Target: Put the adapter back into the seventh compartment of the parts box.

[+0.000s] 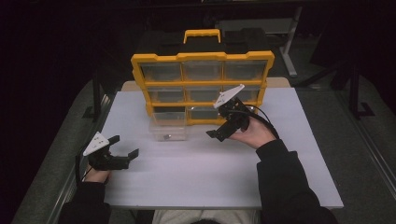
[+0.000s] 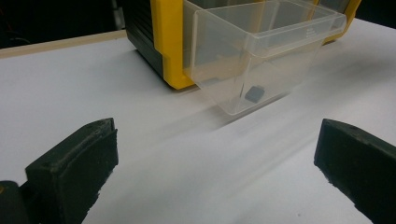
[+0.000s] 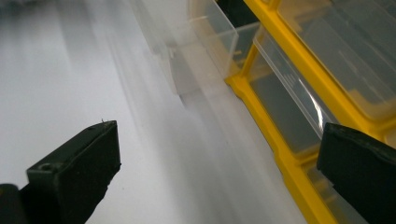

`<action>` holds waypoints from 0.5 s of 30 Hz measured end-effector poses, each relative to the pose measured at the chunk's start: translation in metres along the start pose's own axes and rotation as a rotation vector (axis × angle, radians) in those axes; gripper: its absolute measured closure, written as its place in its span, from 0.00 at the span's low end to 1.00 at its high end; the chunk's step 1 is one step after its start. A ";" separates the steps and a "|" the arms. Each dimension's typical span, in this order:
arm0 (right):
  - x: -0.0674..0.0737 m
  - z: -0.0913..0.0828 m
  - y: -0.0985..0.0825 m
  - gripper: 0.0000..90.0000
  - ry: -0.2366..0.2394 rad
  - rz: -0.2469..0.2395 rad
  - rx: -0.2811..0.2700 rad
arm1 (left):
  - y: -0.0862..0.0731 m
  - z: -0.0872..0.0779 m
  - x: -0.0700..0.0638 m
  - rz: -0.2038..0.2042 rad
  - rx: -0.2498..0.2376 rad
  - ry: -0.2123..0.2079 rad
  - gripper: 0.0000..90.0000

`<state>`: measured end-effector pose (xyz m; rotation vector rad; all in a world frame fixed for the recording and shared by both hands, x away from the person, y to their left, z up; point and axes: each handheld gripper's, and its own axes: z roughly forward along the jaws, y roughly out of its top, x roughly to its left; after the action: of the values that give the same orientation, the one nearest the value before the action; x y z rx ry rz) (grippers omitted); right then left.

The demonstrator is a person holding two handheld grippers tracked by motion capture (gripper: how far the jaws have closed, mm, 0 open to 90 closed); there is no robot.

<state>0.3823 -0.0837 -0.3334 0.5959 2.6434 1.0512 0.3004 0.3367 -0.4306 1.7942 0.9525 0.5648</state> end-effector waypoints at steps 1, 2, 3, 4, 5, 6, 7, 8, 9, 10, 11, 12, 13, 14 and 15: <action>-0.001 -0.001 -0.002 0.00 -0.006 -0.003 0.002 | 0.000 0.000 0.000 0.000 -0.001 0.000 0.00; -0.001 -0.001 -0.005 0.00 -0.009 0.003 0.006 | 0.000 0.000 0.000 0.000 -0.001 0.000 0.00; -0.002 -0.003 -0.007 0.00 -0.010 0.011 0.008 | 0.000 0.000 0.000 0.000 0.000 0.000 0.00; -0.003 -0.004 -0.009 0.00 -0.012 0.016 0.006 | 0.000 0.000 0.000 0.000 0.000 0.000 0.00; -0.003 -0.005 -0.011 0.00 -0.016 0.020 0.004 | 0.000 0.000 0.000 -0.001 0.000 -0.001 0.00; -0.004 -0.006 -0.014 0.00 -0.018 0.026 0.002 | 0.000 0.000 0.000 -0.002 0.001 -0.002 0.00; -0.004 -0.007 -0.016 0.00 -0.018 0.035 0.002 | 0.000 0.000 0.000 -0.003 0.000 -0.003 0.00; -0.004 -0.007 -0.016 0.00 -0.018 0.035 0.002 | 0.000 0.000 0.000 -0.003 0.000 -0.003 0.00; -0.006 -0.010 -0.022 0.00 -0.022 0.044 0.002 | 0.000 0.000 0.000 -0.003 0.001 -0.003 0.00; -0.006 -0.010 -0.023 0.00 -0.023 0.044 0.002 | 0.000 0.000 0.000 -0.003 0.001 -0.003 0.00; -0.006 -0.010 -0.023 0.00 -0.023 0.044 0.002 | 0.000 0.000 0.000 -0.003 0.001 -0.003 0.00; -0.007 -0.012 -0.028 0.00 -0.027 0.051 0.000 | 0.000 0.001 0.000 -0.001 0.002 -0.003 0.00; -0.008 -0.012 -0.029 0.00 -0.025 0.053 -0.003 | 0.000 0.001 0.000 0.000 0.003 -0.002 0.00; -0.008 -0.013 -0.031 0.00 -0.026 0.057 -0.002 | 0.000 0.001 0.000 0.000 0.003 -0.002 0.00; -0.008 -0.014 -0.033 0.00 -0.027 0.061 -0.002 | 0.000 0.001 0.000 0.000 0.003 -0.002 0.00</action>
<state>0.3752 -0.1176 -0.3461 0.6900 2.6163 1.0551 0.3007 0.3365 -0.4310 1.7968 0.9525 0.5622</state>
